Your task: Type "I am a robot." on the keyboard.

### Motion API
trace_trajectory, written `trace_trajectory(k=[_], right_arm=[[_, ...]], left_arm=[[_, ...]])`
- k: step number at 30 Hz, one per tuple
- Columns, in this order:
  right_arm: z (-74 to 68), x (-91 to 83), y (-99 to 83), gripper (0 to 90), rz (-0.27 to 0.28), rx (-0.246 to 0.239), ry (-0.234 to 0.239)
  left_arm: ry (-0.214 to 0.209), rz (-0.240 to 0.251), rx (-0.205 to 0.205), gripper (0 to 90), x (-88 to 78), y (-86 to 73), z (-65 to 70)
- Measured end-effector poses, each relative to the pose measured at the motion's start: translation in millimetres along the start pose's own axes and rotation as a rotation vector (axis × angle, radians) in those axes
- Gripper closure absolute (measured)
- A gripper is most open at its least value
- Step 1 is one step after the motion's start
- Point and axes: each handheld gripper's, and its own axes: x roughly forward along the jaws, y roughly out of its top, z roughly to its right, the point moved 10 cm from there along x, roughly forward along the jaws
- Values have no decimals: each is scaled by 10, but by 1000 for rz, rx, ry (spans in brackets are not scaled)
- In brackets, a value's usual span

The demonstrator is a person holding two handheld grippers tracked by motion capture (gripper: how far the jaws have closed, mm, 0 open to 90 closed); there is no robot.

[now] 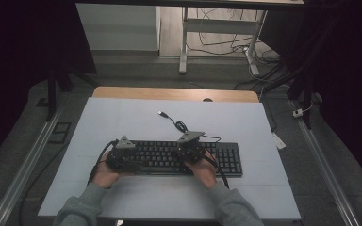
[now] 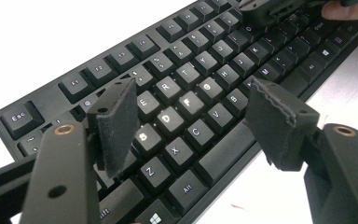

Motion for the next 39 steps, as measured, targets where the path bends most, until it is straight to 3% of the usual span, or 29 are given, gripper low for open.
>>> trace_trajectory(k=[5,10,17,27,39], right_arm=[[-4,-4,4,894,3,2,4],[-8,-88,69,882,51,14,12],[30,-240,52,694,72,46,4],[130,-510,-135,480,84,53,-5],[147,-690,-316,426,91,52,-12]], left_arm=[[3,2,1,339,-3,2,-3],[4,7,-2,338,-14,5,-11],[9,15,-13,336,-29,9,-39],[8,17,-19,329,-30,11,-43],[11,18,-23,327,-30,10,-59]])
